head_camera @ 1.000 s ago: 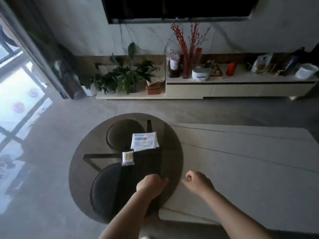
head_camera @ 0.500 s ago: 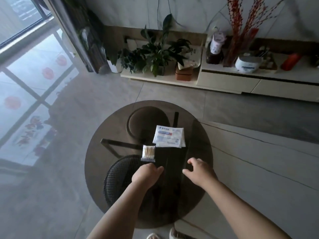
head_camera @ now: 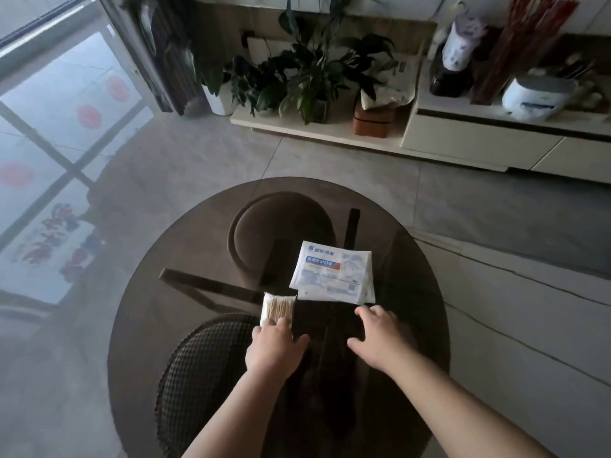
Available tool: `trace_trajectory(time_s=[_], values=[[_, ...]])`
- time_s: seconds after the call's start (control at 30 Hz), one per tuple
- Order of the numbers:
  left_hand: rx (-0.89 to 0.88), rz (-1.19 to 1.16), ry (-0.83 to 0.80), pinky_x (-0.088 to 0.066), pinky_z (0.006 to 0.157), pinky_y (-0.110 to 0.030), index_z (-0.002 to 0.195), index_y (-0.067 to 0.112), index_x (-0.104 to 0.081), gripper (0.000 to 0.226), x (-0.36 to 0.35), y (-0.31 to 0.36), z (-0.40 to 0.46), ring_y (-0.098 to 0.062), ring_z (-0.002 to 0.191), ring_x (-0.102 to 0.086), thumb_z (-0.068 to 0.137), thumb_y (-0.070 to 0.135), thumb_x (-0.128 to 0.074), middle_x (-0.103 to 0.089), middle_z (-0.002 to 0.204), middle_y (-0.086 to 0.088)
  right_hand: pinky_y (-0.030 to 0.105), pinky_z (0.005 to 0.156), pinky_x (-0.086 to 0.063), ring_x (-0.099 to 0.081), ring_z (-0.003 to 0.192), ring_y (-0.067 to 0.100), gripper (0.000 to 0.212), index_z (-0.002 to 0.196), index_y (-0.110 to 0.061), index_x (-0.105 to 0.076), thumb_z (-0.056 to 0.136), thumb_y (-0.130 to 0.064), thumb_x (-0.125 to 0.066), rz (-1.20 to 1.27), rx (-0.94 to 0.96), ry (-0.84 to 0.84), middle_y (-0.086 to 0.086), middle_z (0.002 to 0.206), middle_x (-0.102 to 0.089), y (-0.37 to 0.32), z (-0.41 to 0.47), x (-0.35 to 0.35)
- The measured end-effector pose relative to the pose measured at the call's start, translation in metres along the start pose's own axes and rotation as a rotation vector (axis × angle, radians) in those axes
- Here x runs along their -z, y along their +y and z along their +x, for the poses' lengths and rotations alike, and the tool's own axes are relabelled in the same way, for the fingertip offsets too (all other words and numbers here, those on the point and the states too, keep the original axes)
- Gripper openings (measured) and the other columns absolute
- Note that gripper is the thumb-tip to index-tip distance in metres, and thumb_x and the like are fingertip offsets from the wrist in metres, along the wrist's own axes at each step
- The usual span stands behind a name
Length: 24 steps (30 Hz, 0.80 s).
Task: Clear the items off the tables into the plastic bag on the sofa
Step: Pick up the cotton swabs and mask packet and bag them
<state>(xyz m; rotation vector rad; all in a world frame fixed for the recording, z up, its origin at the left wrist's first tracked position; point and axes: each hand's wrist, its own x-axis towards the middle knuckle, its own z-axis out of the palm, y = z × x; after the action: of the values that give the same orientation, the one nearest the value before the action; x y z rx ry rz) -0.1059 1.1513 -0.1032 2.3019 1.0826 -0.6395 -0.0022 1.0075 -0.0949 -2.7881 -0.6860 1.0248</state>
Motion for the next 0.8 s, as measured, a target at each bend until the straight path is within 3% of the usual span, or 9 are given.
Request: trace_trajectory(time_s=[0.37, 0.6, 0.67, 0.8], values=[[-0.006, 0.038, 0.123, -0.043, 0.098, -0.035, 0.147, 0.027, -0.020, 0.068, -0.032, -0.021, 0.110, -0.022, 0.137, -0.028, 0.090, 0.038, -0.055, -0.020, 0.152, -0.002, 0.043, 0.108, -0.032, -0.024, 0.137, 0.027, 0.064, 0.143, -0.026, -0.024, 0.089, -0.032, -0.055, -0.187, 0.071, 0.071, 0.005, 0.152, -0.019, -0.021, 0.132, -0.040], [-0.034, 0.108, 0.098, -0.046, 0.093, -0.033, 0.147, 0.029, -0.019, 0.069, -0.041, -0.023, 0.139, -0.022, 0.135, -0.028, 0.090, 0.035, -0.057, -0.023, 0.148, -0.001, 0.048, 0.114, -0.022, 0.001, 0.146, 0.033, 0.081, 0.147, -0.026, -0.012, 0.085, -0.039, -0.063, -0.229, 0.070, 0.045, 0.009, 0.158, -0.001, -0.018, 0.165, -0.060], [-0.040, 0.141, 0.108, -0.045, 0.093, -0.033, 0.146, 0.028, -0.021, 0.064, -0.041, -0.022, 0.142, -0.023, 0.133, -0.028, 0.091, 0.034, -0.054, -0.026, 0.146, -0.002, 0.048, 0.114, -0.021, -0.003, 0.145, 0.034, 0.083, 0.146, -0.025, -0.013, 0.084, -0.042, -0.064, -0.241, 0.085, 0.054, 0.010, 0.157, -0.004, -0.016, 0.170, -0.061], [-0.032, 0.173, 0.099, -0.046, 0.092, -0.034, 0.142, 0.027, -0.027, 0.061, -0.040, -0.020, 0.147, -0.024, 0.129, -0.031, 0.090, 0.035, -0.057, -0.028, 0.140, -0.004, 0.046, 0.111, -0.030, -0.031, 0.136, 0.035, 0.073, 0.143, -0.020, -0.024, 0.085, -0.045, -0.061, -0.390, 0.166, 0.114, 0.015, 0.149, -0.029, -0.012, 0.172, -0.056]])
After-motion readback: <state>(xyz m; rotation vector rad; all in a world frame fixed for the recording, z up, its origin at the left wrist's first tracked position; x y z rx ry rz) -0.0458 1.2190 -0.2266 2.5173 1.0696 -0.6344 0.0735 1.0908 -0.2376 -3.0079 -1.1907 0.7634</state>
